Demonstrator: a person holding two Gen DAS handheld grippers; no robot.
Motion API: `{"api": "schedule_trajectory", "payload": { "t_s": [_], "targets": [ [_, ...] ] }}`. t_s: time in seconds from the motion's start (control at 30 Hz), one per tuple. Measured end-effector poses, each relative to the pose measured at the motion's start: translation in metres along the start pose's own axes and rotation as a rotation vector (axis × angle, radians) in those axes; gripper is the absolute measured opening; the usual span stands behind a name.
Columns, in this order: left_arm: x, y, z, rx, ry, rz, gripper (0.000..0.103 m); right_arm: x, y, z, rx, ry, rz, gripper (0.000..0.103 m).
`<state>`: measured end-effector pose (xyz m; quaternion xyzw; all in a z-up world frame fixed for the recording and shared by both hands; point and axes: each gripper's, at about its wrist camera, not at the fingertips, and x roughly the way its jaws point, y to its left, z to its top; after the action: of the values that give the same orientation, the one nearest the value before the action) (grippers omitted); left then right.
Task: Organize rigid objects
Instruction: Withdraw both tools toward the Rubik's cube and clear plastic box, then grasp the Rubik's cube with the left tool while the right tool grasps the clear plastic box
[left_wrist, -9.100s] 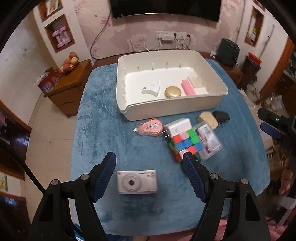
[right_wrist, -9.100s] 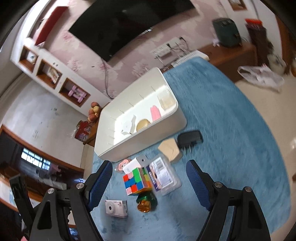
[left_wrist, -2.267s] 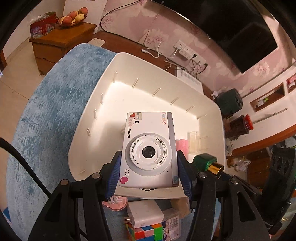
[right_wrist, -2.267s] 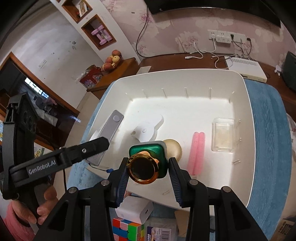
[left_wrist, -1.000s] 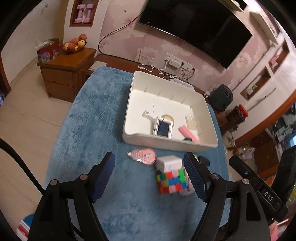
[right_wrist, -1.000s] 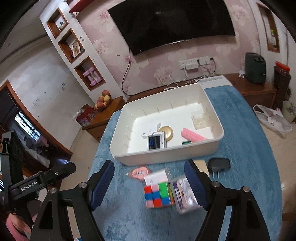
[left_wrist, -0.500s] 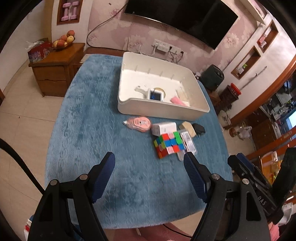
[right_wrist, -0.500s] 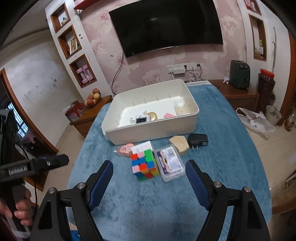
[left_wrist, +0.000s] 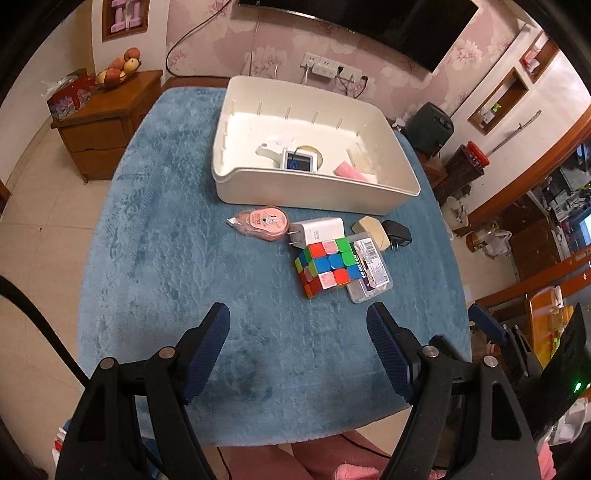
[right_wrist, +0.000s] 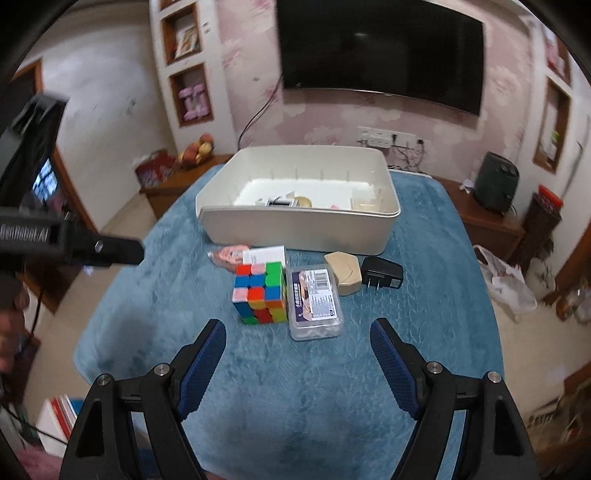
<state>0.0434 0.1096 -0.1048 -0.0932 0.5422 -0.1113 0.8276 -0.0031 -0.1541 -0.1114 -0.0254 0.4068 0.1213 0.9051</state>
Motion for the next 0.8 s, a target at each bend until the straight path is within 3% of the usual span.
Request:
{"api": "schedule_trajectory", "payload": {
  "t_s": [0.3, 0.8],
  "targets": [
    [0.044, -0.024, 0.013, -0.073, 0.125, 0.025, 0.079, 0.024, -0.019, -0.002, -0.162, 0.049, 0.06, 0.081],
    [0.115, -0.051, 0.041, -0.181, 0.275, 0.167, 0.083, 0.078, -0.033, -0.003, -0.414, 0.133, 0.254, 0.081]
  ]
}}
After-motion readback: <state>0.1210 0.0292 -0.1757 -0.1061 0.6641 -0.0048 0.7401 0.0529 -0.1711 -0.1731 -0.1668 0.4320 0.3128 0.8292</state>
